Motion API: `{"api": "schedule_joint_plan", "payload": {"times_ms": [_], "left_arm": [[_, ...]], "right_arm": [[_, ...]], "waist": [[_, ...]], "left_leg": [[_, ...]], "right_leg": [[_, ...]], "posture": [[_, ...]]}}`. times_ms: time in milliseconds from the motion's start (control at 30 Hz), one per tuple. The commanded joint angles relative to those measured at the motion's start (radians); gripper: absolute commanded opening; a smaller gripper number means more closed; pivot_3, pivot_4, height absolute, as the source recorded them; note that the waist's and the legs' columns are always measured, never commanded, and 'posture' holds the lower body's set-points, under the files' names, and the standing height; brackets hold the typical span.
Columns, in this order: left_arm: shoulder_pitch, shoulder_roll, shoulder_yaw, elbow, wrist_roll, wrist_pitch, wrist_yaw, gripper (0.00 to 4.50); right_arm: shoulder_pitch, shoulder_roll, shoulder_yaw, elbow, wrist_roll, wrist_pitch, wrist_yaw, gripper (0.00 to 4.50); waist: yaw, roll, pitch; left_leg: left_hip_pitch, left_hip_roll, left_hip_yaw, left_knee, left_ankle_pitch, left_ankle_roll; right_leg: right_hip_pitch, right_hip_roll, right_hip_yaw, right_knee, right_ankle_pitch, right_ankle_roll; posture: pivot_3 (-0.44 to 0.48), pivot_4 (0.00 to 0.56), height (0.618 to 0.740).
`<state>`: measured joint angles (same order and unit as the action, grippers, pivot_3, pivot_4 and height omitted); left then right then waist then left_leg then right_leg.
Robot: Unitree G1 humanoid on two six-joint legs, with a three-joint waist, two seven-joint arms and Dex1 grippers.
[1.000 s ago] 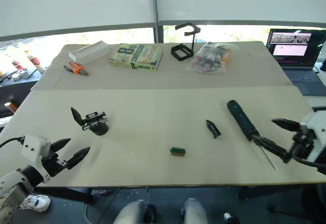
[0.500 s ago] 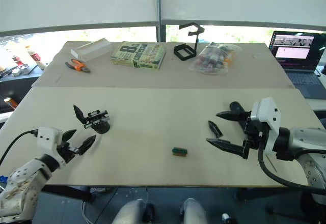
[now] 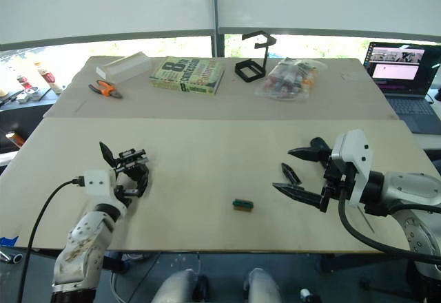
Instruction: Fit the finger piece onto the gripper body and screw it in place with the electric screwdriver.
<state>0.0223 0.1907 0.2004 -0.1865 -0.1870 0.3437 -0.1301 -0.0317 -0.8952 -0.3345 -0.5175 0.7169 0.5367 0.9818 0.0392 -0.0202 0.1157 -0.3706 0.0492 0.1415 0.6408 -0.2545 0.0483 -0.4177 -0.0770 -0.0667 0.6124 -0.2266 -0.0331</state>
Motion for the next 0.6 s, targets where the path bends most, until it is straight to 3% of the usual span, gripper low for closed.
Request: {"api": "schedule_joint_plan", "payload": {"times_ms": [33, 533, 600], "left_arm": [[-0.027, -0.017, -0.002, 0.007, 0.032, -0.025, 0.049, 4.49], [-0.111, -0.102, -0.064, 0.109, 0.101, -0.093, 0.128, 4.49], [-0.111, -0.103, -0.052, 0.118, 0.088, -0.101, 0.123, 3.97]], "right_arm": [[-0.023, -0.005, -0.030, -0.031, 0.038, 0.014, -0.014, 4.50], [-0.052, -0.010, -0.017, -0.047, 0.065, 0.044, -0.042, 4.50], [-0.051, -0.011, -0.020, -0.049, 0.069, 0.047, -0.045, 4.50]], "waist": [[0.000, 0.000, 0.000], [0.002, -0.002, 0.001], [0.002, -0.003, 0.001]], "left_leg": [[0.000, 0.000, 0.000, 0.000, 0.000, 0.000], [-0.001, -0.001, -0.001, 0.001, 0.000, 0.000], [-0.001, -0.001, -0.001, 0.001, 0.000, 0.000]], "right_leg": [[0.000, 0.000, 0.000, 0.000, 0.000, 0.000], [0.001, 0.000, -0.002, 0.000, 0.000, 0.001], [0.001, 0.000, -0.002, 0.000, 0.000, 0.001]], "posture": [[0.000, 0.150, 0.740], [0.000, 0.150, 0.740], [0.000, 0.150, 0.740]]}}
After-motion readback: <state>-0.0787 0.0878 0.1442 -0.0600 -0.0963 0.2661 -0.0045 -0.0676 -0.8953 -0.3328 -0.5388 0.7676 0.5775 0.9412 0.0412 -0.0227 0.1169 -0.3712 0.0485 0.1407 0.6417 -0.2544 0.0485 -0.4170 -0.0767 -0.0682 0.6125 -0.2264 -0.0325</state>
